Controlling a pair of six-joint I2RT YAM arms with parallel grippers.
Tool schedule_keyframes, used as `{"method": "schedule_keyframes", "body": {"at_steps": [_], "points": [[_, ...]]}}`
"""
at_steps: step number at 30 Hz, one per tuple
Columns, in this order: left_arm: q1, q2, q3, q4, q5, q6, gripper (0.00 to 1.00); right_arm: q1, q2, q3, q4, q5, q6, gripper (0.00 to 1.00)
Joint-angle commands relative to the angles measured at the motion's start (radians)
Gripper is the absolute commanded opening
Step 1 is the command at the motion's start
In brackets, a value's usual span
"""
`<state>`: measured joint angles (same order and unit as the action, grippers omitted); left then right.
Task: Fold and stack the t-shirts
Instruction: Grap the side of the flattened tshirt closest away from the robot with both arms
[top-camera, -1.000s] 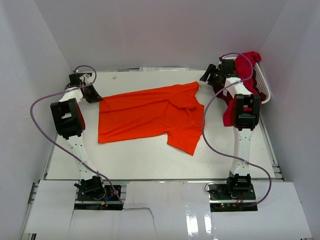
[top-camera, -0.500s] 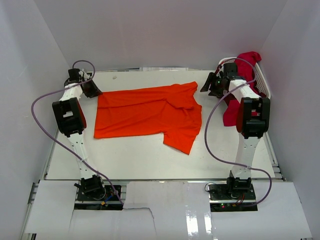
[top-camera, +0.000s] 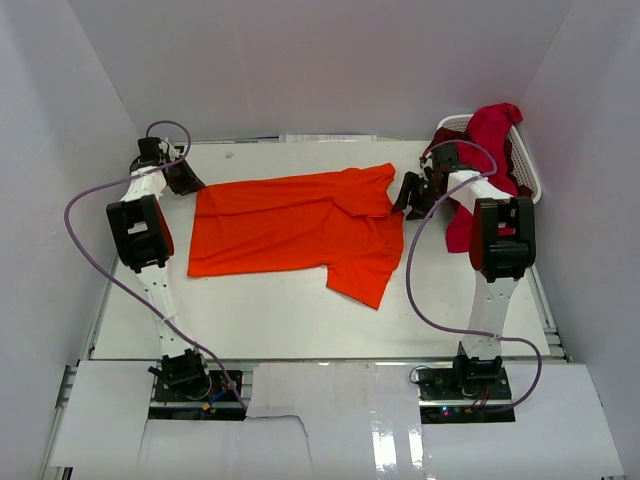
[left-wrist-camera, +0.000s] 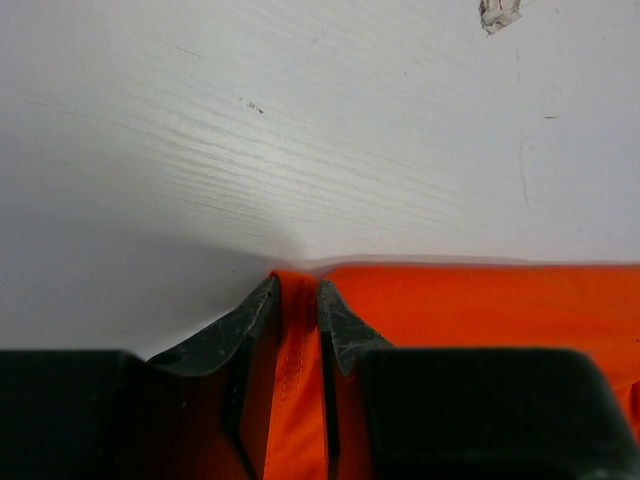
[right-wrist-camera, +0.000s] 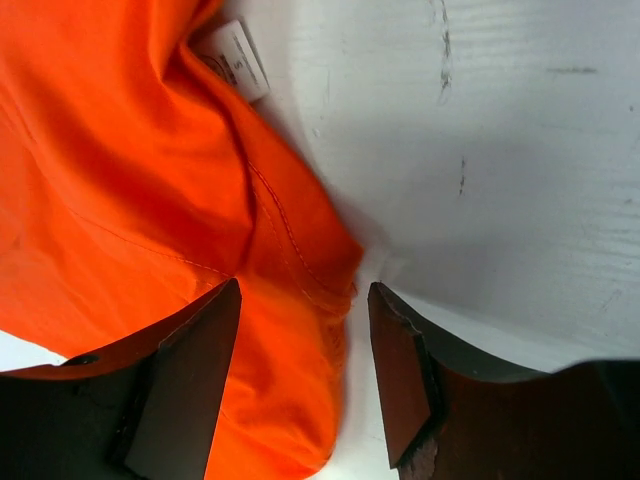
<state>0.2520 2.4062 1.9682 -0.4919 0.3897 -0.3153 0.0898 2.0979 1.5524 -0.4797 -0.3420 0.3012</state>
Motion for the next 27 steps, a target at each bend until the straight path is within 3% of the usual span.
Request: {"method": "schedule_keyframes", "body": {"at_steps": [1, 12, 15, 19, 27], "points": [[-0.005, -0.022, 0.017, 0.006, 0.012, -0.001, 0.31, -0.002, -0.049, -0.008, -0.010, 0.001, -0.019, 0.60], [-0.003, -0.016, 0.015, 0.004, 0.017, 0.001, 0.30, -0.001, -0.010, -0.093, 0.061, -0.032, 0.007, 0.52], [-0.007, -0.013, 0.014, 0.006, 0.018, 0.002, 0.29, -0.001, -0.001, -0.112, 0.073, -0.045, 0.013, 0.38], [-0.007, -0.006, 0.014, 0.006, 0.021, 0.001, 0.27, -0.002, -0.009, -0.135, 0.073, -0.025, 0.016, 0.08], [-0.007, 0.013, 0.024, 0.006, 0.038, -0.004, 0.27, -0.002, -0.053, -0.189, 0.081, 0.009, 0.019, 0.08]]}}
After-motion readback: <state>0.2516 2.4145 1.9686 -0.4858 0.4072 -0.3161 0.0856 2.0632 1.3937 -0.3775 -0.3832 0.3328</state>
